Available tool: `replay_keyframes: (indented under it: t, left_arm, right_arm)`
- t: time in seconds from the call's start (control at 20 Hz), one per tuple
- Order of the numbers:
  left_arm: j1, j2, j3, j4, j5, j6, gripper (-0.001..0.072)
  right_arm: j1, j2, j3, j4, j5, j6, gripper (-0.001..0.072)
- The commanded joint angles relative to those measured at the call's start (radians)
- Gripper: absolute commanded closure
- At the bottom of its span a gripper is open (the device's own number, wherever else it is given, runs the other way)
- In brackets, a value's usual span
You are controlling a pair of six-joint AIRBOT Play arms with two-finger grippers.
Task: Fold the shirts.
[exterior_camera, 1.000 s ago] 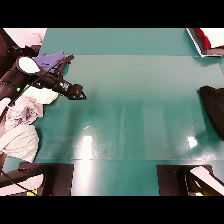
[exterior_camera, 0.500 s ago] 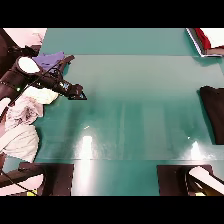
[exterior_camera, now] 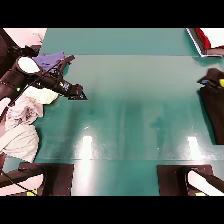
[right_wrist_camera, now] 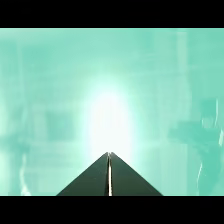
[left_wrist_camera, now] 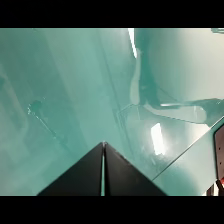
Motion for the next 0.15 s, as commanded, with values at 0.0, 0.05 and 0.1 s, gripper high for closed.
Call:
replay_keyframes:
  t: [0.0,0.05,0.1]
  left_arm:
    - [0.0,0.0,0.001,0.0,-0.001,-0.001,0.068]
    - [0.0,0.0,0.001,0.0,-0.001,-0.001,0.068]
    - [0.0,0.0,0.001,0.0,-0.001,-0.001,0.068]
  right_arm:
    - [0.153,-0.001,0.036,0.001,-0.008,0.002,0.0694]
    - [0.17,-0.001,0.04,0.001,-0.008,0.002,0.0694]
    - [0.179,-0.001,0.044,0.001,-0.007,0.002,0.0694]
